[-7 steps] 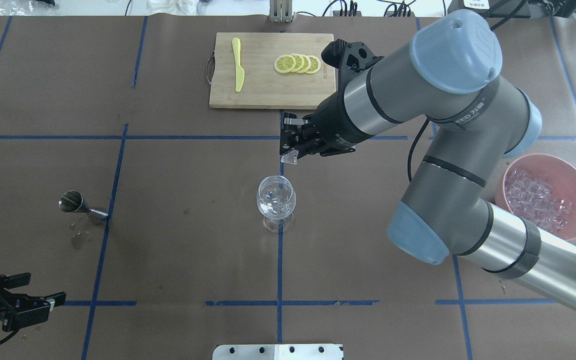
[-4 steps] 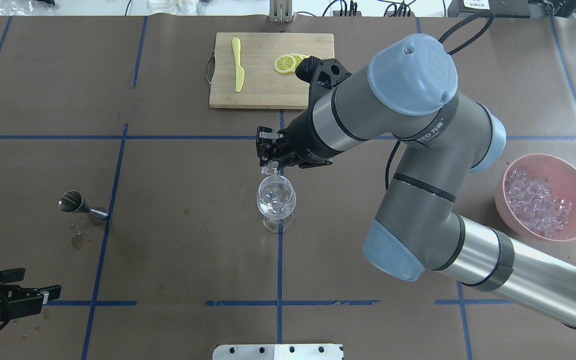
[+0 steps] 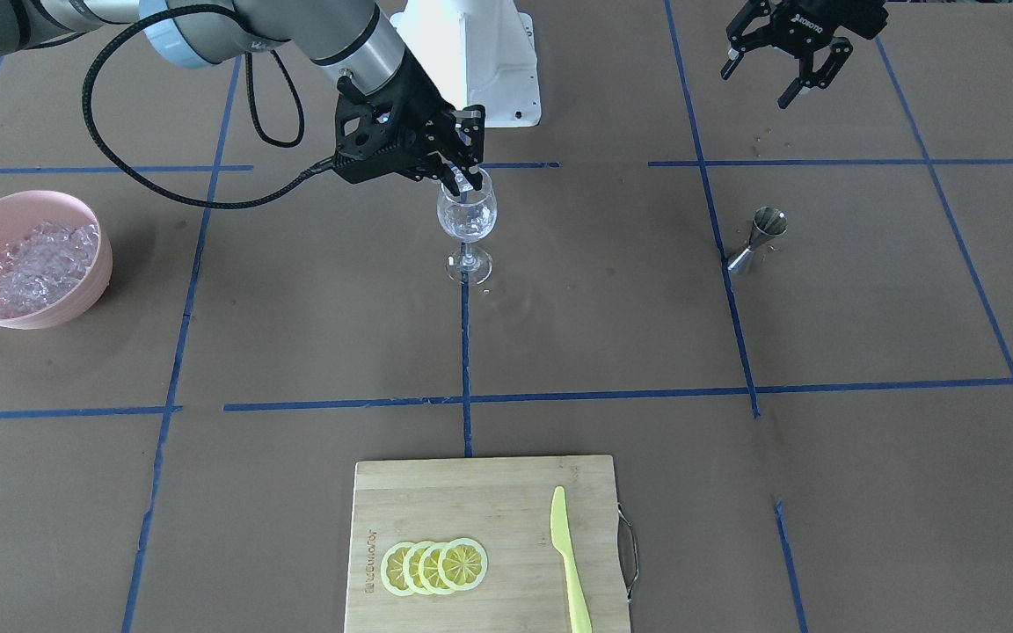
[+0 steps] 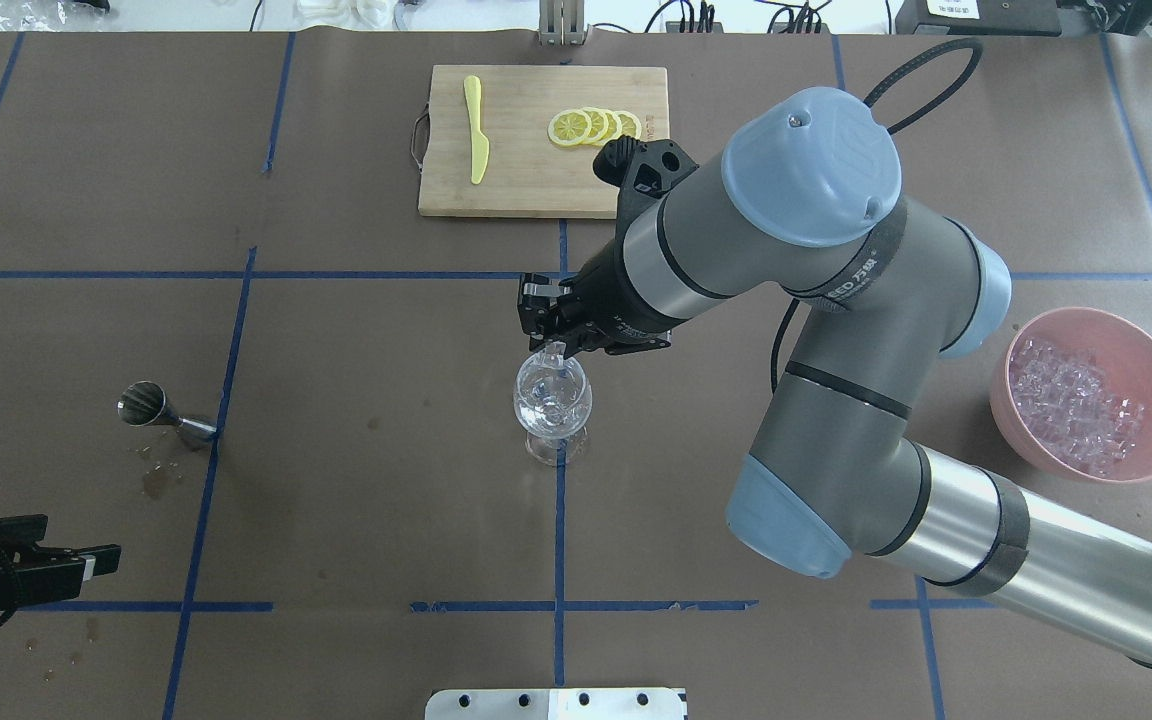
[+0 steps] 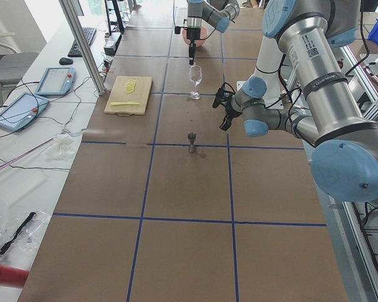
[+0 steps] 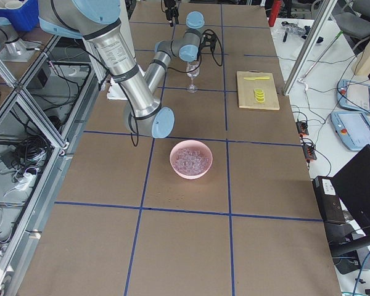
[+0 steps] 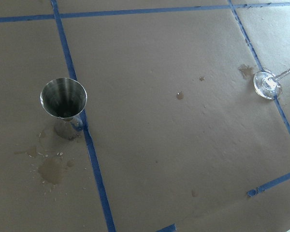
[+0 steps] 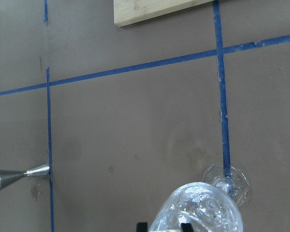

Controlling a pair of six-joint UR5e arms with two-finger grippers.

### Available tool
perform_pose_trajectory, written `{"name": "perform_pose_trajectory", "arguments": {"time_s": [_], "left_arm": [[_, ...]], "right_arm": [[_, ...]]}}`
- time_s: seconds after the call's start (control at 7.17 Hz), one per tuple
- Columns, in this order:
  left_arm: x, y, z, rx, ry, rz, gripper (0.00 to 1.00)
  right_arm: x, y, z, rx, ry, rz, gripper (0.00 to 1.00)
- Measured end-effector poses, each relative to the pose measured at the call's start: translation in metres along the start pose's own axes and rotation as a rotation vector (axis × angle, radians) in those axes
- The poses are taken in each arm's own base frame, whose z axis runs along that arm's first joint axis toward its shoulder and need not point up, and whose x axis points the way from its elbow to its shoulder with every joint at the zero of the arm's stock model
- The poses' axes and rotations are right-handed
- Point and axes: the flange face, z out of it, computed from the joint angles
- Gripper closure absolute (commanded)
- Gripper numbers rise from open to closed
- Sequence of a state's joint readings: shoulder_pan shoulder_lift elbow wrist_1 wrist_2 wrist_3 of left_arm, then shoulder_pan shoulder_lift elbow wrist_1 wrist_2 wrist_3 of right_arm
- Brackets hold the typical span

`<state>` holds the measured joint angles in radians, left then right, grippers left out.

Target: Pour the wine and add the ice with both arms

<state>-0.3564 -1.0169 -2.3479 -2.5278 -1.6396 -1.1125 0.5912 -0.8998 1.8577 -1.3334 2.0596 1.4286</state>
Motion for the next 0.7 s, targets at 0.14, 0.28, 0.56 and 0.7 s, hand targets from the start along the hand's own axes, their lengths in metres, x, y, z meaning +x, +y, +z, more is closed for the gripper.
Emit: {"name": "perform_pose_trajectory", "arguments": {"time_s": [0.14,0.28,0.56,0.7], "left_arm": [[0.0,-0.001,-0.001,0.001,0.0,-0.002,0.0],[0.001,-0.004,-0.004,-0.006,0.003,-0.007,0.0],[0.012,-0.018,-0.014,-0.019,-0.001,-0.018,0.0],[0.016,-0.025,-0.019,-0.024,-0.005,-0.014,0.0]], "right_arm": [[0.001,0.001,0.001,-0.003,0.005,0.003,0.14],[0.001,0.003,0.001,-0.005,0.006,0.002,0.02],[0.0,0.011,-0.001,-0.015,0.017,0.006,0.01],[-0.001,0.015,-0.005,-0.019,0.025,0.01,0.0]]}}
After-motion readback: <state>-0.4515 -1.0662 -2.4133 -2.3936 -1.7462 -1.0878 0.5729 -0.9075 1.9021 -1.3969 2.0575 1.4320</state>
